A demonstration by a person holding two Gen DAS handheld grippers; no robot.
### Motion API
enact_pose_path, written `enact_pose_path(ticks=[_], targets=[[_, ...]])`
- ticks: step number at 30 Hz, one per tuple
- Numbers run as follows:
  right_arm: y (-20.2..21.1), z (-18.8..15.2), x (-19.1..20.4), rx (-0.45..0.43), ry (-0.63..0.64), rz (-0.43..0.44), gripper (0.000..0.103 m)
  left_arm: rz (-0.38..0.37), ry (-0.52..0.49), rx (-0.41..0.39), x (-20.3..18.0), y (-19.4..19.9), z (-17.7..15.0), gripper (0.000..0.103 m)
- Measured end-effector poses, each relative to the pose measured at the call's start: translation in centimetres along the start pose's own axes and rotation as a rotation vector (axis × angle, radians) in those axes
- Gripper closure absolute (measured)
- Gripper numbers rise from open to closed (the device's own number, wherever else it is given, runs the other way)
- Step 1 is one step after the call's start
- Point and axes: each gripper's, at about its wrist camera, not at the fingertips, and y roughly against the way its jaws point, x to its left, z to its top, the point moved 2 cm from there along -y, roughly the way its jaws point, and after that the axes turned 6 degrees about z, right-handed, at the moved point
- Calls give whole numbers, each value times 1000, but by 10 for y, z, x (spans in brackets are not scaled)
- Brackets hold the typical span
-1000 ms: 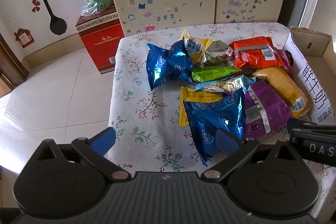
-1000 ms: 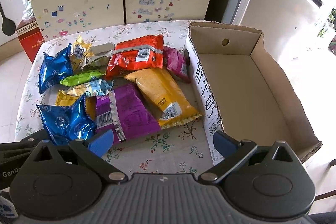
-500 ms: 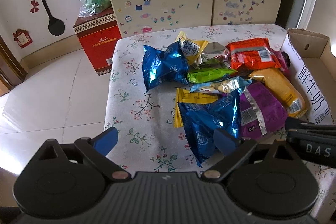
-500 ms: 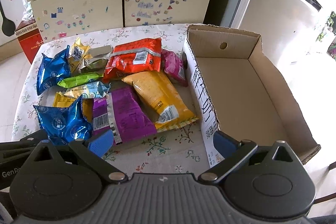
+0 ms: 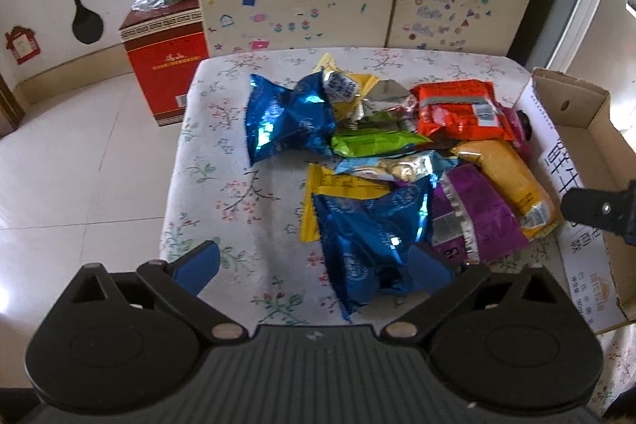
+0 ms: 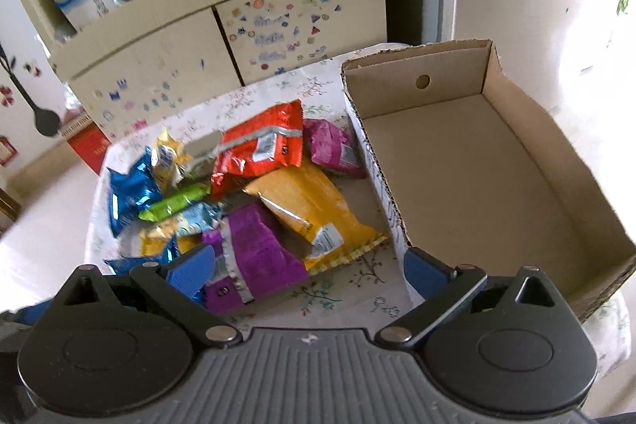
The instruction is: Organize snacks
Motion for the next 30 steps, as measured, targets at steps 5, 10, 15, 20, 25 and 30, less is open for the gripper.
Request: enact_pose_path(ticks=[5,10,15,20,25,30], targets=[[1,1,-2,-2,-15,51,0,-25,32,18,-6,-12,2,3],[1,1,-3,-3,-24,100,0,-18,23,-15,-18,-20,5,3],[1,0,-6,-1,-50,143,2,-25,23,-25,-28,-32,5,3],[-2,-1,-11,4,-89,183,7,-28,21,-45,-29,-38,1,13],[-10,-2,-11,18,-118,226,14,-31,22,-45,-21,-38,-6,29],[-21,-2,-3,33,-82,249,19,-64,52,-32,-6,-32,-13,32]])
